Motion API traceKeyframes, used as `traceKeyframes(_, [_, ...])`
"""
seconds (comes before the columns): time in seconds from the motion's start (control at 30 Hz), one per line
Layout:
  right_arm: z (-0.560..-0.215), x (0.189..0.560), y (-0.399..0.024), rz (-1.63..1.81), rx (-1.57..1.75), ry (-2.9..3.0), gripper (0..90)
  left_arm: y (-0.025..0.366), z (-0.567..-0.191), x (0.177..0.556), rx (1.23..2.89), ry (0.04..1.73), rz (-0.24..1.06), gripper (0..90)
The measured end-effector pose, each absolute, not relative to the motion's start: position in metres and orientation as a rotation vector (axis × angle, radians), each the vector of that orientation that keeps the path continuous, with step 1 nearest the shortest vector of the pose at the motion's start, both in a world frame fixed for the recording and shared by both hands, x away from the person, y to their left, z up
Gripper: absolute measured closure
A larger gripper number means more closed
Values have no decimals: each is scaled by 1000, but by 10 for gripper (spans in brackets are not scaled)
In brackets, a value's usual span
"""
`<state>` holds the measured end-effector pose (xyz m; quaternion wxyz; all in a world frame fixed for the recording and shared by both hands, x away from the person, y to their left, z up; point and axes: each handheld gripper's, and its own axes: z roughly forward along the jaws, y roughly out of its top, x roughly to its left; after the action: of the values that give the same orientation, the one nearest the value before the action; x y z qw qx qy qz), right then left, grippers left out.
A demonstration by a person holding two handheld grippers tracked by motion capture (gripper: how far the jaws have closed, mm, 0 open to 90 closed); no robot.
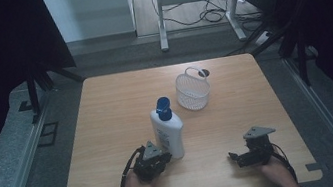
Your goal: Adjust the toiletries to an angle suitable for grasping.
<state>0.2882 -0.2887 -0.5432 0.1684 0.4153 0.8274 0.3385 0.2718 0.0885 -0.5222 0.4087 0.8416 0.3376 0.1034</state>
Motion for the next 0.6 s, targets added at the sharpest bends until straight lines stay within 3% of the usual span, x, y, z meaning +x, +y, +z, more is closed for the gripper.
traceKeyframes(0.27, [-543,288,-289,964,1177,2356,0,94,-515,269,2112,857,292,768])
traceKeyframes(0.37, [-543,288,-288,965,1171,2360,0,98,-513,268,2114,867,307,685])
traceKeyframes(0.6, [-543,287,-288,977,1154,2370,4,101,-514,267,2139,879,324,592])
